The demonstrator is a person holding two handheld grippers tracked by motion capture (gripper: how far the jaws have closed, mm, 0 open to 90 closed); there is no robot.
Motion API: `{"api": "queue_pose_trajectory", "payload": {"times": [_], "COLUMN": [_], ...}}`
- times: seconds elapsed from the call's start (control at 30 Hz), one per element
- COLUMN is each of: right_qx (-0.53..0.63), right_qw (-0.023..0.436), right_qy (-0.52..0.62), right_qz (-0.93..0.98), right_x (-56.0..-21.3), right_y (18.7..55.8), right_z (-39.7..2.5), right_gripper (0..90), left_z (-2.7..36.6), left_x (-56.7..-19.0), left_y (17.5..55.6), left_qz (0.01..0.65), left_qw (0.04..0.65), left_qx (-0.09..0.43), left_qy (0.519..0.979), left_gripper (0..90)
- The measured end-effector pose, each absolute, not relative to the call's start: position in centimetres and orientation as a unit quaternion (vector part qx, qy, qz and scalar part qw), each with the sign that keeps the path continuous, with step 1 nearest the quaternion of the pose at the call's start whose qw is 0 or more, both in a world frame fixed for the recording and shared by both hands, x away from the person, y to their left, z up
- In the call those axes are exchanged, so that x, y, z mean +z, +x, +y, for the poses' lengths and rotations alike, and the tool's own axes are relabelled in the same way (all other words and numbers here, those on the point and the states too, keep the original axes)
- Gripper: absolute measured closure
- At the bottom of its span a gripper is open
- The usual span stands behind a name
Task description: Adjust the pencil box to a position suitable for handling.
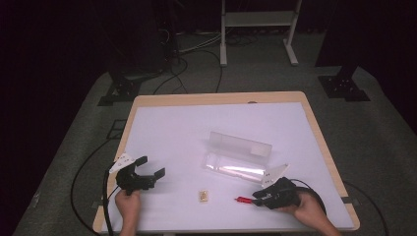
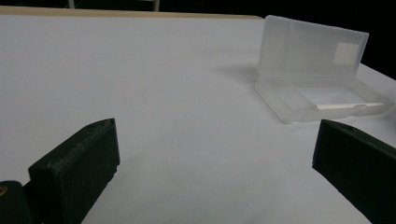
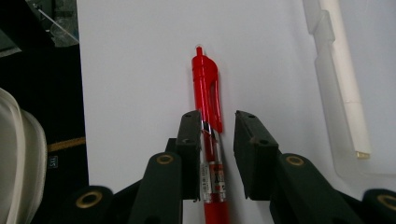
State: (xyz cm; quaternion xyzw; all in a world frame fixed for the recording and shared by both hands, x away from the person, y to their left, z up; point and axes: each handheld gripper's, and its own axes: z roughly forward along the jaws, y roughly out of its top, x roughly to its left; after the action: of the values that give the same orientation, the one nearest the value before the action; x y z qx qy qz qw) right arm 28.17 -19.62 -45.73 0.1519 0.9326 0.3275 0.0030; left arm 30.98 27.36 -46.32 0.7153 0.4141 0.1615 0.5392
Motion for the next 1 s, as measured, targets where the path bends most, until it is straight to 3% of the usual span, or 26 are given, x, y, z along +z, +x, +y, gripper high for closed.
{"api": "queue_pose_trajectory", "payload": {"times": [0.63,1.0], "right_qx": [0.324,0.349], "right_qw": [0.003,0.018], "right_qy": [0.141,0.150], "right_qz": [0.935,0.925], "right_x": [-45.8,-43.0], "right_y": [28.0,29.2], "right_z": [-19.5,-19.8], "right_gripper": [78.6,78.7], "left_z": [27.4,27.4], "left_x": [-46.3,-46.3], "left_y": [31.0,31.0], "left_qz": [0.415,0.415], "left_qw": [0.540,0.540], "left_qx": [0.161,0.162], "left_qy": [0.714,0.714], "left_gripper": [0.0,0.0]}}
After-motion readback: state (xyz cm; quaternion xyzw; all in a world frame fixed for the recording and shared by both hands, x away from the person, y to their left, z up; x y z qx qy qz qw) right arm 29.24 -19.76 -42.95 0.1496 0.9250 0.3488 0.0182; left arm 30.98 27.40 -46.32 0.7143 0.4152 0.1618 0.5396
